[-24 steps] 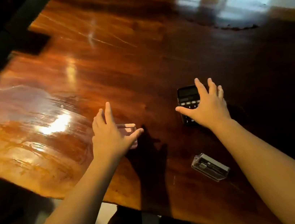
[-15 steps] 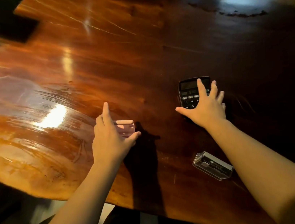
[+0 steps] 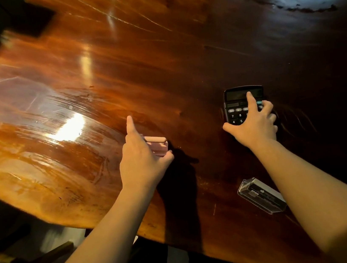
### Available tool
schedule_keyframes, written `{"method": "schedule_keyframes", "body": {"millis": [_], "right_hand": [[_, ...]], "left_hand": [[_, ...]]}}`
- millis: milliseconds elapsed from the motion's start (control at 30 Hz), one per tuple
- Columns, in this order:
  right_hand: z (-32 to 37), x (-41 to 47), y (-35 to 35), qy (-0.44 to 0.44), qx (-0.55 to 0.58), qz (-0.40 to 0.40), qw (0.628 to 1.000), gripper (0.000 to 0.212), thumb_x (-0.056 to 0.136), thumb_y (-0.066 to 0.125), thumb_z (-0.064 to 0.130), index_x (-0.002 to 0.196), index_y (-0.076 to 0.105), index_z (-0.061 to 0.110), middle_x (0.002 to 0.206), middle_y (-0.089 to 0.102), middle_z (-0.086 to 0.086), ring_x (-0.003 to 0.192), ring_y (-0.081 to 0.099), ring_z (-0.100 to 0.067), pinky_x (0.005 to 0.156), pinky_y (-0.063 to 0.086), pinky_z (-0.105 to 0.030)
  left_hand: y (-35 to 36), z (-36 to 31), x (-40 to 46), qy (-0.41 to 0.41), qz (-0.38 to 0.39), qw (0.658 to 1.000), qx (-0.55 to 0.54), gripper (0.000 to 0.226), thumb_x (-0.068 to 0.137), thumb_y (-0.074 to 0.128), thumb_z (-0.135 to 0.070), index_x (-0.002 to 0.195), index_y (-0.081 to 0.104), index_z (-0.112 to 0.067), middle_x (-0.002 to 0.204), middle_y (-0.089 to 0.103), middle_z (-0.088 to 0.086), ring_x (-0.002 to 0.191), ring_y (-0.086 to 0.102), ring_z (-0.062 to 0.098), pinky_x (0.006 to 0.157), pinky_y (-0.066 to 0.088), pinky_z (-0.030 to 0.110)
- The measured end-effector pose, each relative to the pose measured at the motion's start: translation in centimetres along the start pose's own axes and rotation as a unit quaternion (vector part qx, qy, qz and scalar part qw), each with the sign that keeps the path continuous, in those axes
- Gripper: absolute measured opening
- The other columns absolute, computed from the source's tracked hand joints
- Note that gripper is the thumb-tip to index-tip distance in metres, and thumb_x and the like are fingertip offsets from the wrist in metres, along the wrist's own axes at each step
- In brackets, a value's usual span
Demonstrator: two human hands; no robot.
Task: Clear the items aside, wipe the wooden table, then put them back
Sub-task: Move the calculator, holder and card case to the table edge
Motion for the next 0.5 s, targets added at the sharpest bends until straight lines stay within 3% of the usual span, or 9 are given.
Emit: {"method": "schedule_keyframes", "body": {"millis": [133, 233, 333, 400, 500], "right_hand": [[0.8, -0.9, -0.2, -0.004, 0.023, -0.010, 1.000, 0.117, 0.066, 0.076, 0.067, 0.155, 0.005, 0.040, 0.151, 0.017, -0.012, 0.132, 0.036, -0.048, 0.104, 0.039, -0.061], [1.9, -1.9, -0.2, -0.027, 0.033, -0.009, 0.999, 0.115, 0.065, 0.075, 0.067, 0.154, 0.007, 0.041, 0.147, 0.018, -0.009, 0.130, 0.037, -0.047, 0.103, 0.040, -0.060], [3.8, -2.9, -0.1, -0.054, 0.041, -0.006, 0.998, 0.113, 0.065, 0.074, 0.068, 0.153, 0.008, 0.042, 0.142, 0.018, -0.006, 0.127, 0.038, -0.045, 0.102, 0.042, -0.059], [5.2, -3.6, -0.2, -0.075, 0.043, -0.010, 0.996, 0.112, 0.065, 0.073, 0.068, 0.152, 0.008, 0.042, 0.139, 0.019, -0.004, 0.125, 0.039, -0.044, 0.100, 0.044, -0.059], [7.9, -4.5, -0.2, -0.104, 0.049, -0.008, 0.993, 0.111, 0.064, 0.072, 0.069, 0.151, 0.008, 0.043, 0.136, 0.019, -0.003, 0.123, 0.040, -0.043, 0.099, 0.046, -0.059]], "left_hand": [[-0.8, 0.2, 0.0, 0.012, -0.016, 1.000, -0.017, 0.129, 0.060, 0.091, -0.048, 0.156, 0.006, -0.038, 0.118, 0.059, -0.005, 0.105, 0.065, 0.017, 0.073, 0.063, 0.039], [-1.6, 0.6, 0.3, 0.011, -0.027, 0.999, -0.022, 0.130, 0.060, 0.092, -0.047, 0.158, 0.007, -0.034, 0.106, 0.053, -0.013, 0.094, 0.064, 0.011, 0.063, 0.059, 0.026], [-2.8, 1.4, 0.6, 0.002, -0.036, 0.999, -0.031, 0.130, 0.060, 0.093, -0.046, 0.157, 0.008, -0.036, 0.094, 0.045, -0.026, 0.076, 0.058, 0.001, 0.045, 0.040, 0.005], [-3.8, 2.3, 0.9, -0.008, -0.043, 0.998, -0.034, 0.130, 0.060, 0.094, -0.046, 0.156, 0.007, -0.038, 0.096, 0.048, -0.025, 0.076, 0.057, 0.001, 0.043, 0.037, 0.006], [-5.1, 4.0, 1.5, -0.027, -0.054, 0.998, -0.035, 0.130, 0.060, 0.094, -0.045, 0.157, 0.007, -0.037, 0.099, 0.053, -0.018, 0.084, 0.058, 0.006, 0.055, 0.040, 0.014]]}}
Point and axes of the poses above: each hand's wrist, its own x-axis towards the middle knuckle, its own y-axis out of the palm, z = x × y, the point moved 3 cm from there along x, towards the middle knuckle
